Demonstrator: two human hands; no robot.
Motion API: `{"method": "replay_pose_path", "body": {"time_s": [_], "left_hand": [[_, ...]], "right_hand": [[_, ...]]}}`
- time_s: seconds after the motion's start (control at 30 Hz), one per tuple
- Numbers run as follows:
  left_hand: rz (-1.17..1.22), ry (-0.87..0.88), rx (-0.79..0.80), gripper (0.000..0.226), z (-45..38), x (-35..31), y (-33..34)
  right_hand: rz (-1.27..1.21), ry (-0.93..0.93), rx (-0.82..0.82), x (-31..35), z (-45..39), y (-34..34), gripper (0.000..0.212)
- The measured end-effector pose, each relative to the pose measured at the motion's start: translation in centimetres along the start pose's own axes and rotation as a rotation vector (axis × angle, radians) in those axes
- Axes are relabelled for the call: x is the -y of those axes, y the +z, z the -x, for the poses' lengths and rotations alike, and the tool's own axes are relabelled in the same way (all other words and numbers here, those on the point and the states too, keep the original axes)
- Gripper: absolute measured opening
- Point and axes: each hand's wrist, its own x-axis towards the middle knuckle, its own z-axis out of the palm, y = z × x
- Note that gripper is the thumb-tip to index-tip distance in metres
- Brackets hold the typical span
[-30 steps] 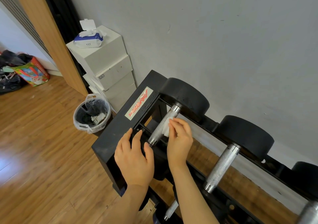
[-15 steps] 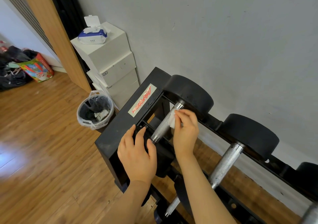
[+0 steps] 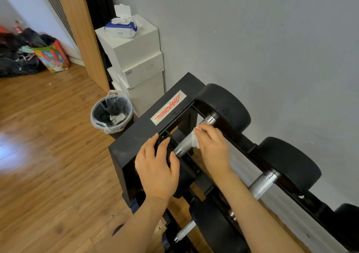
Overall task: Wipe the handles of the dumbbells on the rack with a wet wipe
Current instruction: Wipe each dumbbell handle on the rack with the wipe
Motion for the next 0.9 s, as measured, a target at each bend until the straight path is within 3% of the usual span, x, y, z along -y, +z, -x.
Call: {"method": "replay_pose_path", "body": {"time_s": [0.07, 0.23, 0.37, 0.5, 0.67, 0.8, 0.9], "left_hand": [[0.004, 0.012, -0.012, 0.043, 0.0, 0.0, 0.0], [-0.006, 0.014, 0.004, 0.043, 0.1, 0.1, 0.0], [-0.013, 0.011, 0.004, 0.043, 0.1, 0.0, -0.1], [-0.022, -0.002, 0.010, 0.043, 0.1, 0.1, 0.0], [-0.018, 0.004, 0.008, 0.042, 0.2, 0.1, 0.0], [-0.012, 0.004, 0.006, 0.042, 0.0, 0.1, 0.1], [-0.009, 0.005, 0.006, 0.042, 0.1, 0.1, 0.0]], "right_hand": [[0.046, -0.063, 0.036, -1.0, -0.4, -0.5, 0.056], [0.001, 0.036, 0.022, -1.0, -1.4, -0.2, 0.055], [-0.017, -0.157, 0.121, -1.0, -0.7, -0.1, 0.052], [-0.055, -0.048, 0.075, -1.6, -1.7, -0.6, 0.043], [0.012, -0.180, 0.214, -2.2, -1.4, -0.8, 0.060], [0.016, -0.103, 0.184, -2.5, -2.5, -1.3, 0.060], [0.025, -0.260, 0.232, -1.8, -2.1, -1.1, 0.063]]}}
